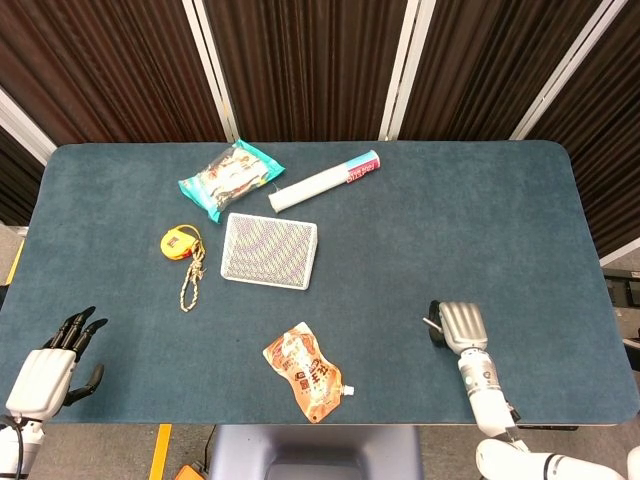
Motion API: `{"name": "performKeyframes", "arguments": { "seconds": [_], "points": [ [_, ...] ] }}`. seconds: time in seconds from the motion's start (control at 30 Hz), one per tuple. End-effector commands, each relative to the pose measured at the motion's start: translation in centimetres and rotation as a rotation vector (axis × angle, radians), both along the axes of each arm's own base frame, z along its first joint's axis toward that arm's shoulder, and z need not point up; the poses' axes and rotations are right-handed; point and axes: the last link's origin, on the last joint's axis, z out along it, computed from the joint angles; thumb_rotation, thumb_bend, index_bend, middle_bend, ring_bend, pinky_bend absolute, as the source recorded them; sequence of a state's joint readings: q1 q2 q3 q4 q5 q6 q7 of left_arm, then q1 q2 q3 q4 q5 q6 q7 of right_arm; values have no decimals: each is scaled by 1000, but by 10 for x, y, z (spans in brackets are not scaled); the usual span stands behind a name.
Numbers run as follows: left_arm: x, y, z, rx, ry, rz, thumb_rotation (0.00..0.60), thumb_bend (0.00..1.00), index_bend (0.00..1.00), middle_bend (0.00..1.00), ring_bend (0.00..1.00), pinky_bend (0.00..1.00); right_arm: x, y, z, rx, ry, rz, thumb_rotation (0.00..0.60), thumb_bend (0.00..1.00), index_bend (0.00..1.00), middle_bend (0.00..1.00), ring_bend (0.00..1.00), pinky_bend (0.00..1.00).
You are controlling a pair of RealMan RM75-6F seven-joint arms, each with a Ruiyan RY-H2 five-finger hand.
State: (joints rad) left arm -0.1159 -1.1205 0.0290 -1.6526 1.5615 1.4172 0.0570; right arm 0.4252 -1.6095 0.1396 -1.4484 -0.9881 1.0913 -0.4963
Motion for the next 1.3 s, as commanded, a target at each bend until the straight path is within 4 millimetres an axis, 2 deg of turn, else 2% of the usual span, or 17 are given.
{"name": "performKeyframes", "arguments": {
  "seconds": [0.03, 0.27, 0.57, 1.3],
  "points": [
    [0, 0, 0, -2, 0, 0, 600, 455, 146, 27, 72, 361, 0, -1, 0, 0, -4, 0, 600, 420, 558, 977, 943, 1000],
    [0, -2, -1, -14, 6, -1, 600, 455, 147, 27, 72, 360, 2, -3, -1, -5, -26, 13, 600, 420, 570, 981, 944, 1000],
    [0, -2, -2, -18, 9, 0, 600, 456, 147, 27, 72, 360, 3, -1, 1, -20, -42, 35, 600, 420, 668, 998, 963, 1000],
    [0, -1, -7, -40, 21, 5, 600, 455, 147, 27, 72, 361, 6, 7, 14, -8, -116, 77, 600, 420, 666, 998, 963, 1000]
  ]
}}
